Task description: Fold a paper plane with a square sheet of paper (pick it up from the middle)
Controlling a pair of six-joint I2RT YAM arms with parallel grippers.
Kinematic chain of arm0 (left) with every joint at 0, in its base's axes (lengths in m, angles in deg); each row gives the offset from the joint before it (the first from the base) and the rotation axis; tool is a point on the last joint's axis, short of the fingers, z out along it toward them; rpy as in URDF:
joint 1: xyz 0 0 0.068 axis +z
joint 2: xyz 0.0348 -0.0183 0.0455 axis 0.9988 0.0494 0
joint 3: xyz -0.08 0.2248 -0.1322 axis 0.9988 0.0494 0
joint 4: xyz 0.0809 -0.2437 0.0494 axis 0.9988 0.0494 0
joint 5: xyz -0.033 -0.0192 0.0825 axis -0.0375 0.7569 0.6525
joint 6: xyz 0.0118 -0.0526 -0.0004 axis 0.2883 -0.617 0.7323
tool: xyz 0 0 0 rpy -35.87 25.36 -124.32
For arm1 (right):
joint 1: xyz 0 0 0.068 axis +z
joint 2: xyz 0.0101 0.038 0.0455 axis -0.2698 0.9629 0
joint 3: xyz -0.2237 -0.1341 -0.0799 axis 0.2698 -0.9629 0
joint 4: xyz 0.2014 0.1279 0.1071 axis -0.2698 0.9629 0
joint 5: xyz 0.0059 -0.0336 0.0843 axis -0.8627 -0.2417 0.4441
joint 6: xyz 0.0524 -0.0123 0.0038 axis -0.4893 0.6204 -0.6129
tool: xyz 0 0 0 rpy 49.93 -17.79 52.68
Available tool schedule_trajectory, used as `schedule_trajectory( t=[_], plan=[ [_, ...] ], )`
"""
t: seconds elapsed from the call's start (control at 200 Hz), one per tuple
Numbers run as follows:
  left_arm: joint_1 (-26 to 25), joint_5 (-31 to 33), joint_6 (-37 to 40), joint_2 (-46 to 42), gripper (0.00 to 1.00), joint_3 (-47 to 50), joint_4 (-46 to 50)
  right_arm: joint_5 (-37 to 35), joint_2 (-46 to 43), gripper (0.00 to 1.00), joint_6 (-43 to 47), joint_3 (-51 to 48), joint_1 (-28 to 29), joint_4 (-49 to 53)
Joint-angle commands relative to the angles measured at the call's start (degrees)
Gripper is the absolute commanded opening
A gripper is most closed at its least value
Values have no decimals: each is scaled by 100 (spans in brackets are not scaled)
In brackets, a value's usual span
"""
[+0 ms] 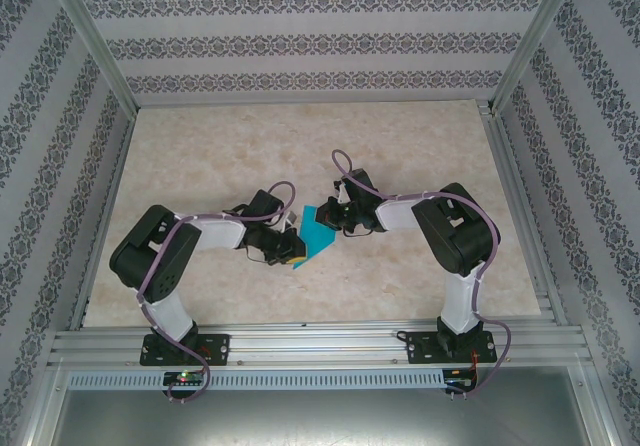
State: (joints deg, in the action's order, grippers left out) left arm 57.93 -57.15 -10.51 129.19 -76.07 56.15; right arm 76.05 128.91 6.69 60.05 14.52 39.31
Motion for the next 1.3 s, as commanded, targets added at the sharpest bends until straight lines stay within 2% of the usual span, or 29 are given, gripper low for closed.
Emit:
schedule_trajectory(
  t=[0.0,0.46,0.59,0.734,1.094,1.294],
  plan=[
    [1,110,263,-40,13,336,1259,-785,385,6,271,-175,-16,972],
    [14,449,484,-695,11,352,1739,-855,351,6,132,-274,-12,888],
    [30,499,356,-1122,11,291,1465,-860,278,6,-100,-468,-2,598],
    [95,884,218,-1492,14,48,1124,-865,236,7,-192,-553,15,455],
    [102,379,-121,-94,19,-610,-37,-817,214,8,-275,-540,2,376],
    [74,763,58,238,15,-546,510,-497,96,10,-155,-244,-38,499]
  ],
)
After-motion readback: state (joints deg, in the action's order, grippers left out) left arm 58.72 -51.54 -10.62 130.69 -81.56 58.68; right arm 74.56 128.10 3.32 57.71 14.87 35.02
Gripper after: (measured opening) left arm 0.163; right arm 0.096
